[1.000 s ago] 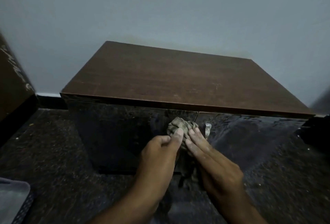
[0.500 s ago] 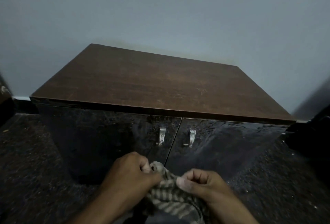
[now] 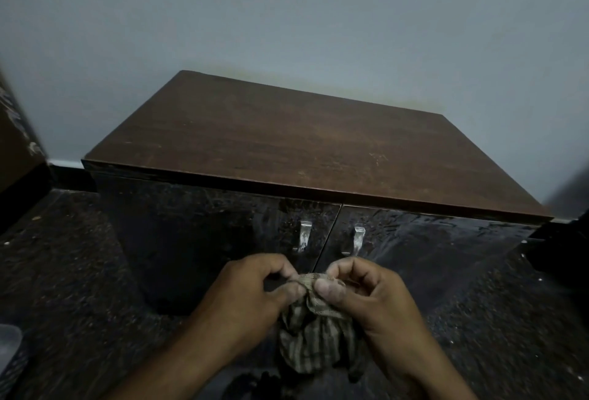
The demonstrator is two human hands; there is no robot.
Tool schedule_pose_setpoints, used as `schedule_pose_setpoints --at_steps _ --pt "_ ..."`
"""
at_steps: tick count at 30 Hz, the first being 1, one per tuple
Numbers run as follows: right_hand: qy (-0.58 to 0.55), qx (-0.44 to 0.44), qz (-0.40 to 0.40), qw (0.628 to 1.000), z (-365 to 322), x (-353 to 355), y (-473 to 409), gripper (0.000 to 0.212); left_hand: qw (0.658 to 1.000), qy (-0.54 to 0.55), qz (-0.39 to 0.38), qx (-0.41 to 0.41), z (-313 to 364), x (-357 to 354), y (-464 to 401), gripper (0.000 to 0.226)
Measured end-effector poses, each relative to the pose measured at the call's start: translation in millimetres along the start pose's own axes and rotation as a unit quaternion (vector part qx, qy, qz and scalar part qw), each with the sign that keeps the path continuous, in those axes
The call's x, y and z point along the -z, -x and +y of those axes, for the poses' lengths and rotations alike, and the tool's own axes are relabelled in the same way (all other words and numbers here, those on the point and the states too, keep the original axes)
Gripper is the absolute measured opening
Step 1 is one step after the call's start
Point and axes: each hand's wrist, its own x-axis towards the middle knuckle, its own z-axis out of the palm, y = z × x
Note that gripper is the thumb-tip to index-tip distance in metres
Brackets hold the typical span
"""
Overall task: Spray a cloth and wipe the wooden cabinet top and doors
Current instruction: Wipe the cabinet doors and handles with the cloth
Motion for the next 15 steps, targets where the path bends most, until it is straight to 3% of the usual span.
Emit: schedule_pose_setpoints --at_steps 3,7,9,12,15 --pt "0.020 -0.078 -0.038 0.996 -3.1 12.1 -1.8 0.044 0.999 0.006 0.042 -0.011 9.6 0.1 0.7 0.012" --pt "0.073 -0.091 -0.096 0.989 -11.9 27.5 0.9 0.038 0.997 0.010 0.077 -0.024 17.5 -3.5 2.0 0.012" --pt "0.027 -0.053 -0.096 0.994 -13.2 25.4 3.0 0.040 0.993 0.017 0.113 -0.022 14.7 -3.8 -1.1 0.014" --pt "-0.090 0.049 -0.024 0.994 -4.9 4.6 2.6 0.037 0.986 -0.004 0.161 -0.038 7.8 -3.5 -6.8 0.017" --pt "-0.040 0.156 0.054 0.986 9.0 -15.5 -0.3 0.028 0.987 -0.011 0.155 -0.047 3.9 -2.2 -9.4 0.016"
